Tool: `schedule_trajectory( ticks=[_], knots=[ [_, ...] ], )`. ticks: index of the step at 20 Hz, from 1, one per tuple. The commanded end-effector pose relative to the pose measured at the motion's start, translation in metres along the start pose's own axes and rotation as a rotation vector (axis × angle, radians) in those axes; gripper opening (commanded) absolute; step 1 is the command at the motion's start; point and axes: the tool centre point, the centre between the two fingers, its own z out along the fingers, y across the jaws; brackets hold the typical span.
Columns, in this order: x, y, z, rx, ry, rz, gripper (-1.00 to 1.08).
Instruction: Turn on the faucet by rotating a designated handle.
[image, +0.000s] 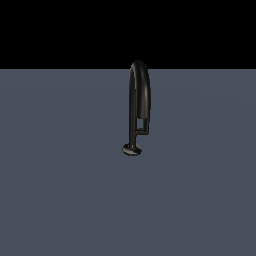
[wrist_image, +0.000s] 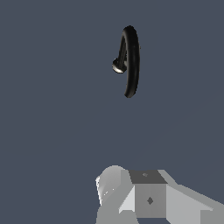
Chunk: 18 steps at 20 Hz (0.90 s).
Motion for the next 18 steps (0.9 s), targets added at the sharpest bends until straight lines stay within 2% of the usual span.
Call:
schedule_trajectory(
  ticks=[1,10,18],
  knots=[
    [0.000,0.000,0.000,0.000,0.000,0.000,-1.00],
    [0.011,0.000,0.001,0.024,-0.026,0.024,-1.00],
    [0.039,0.000,0.006,0.086,-0.095,0.089,-1.00]
  ],
)
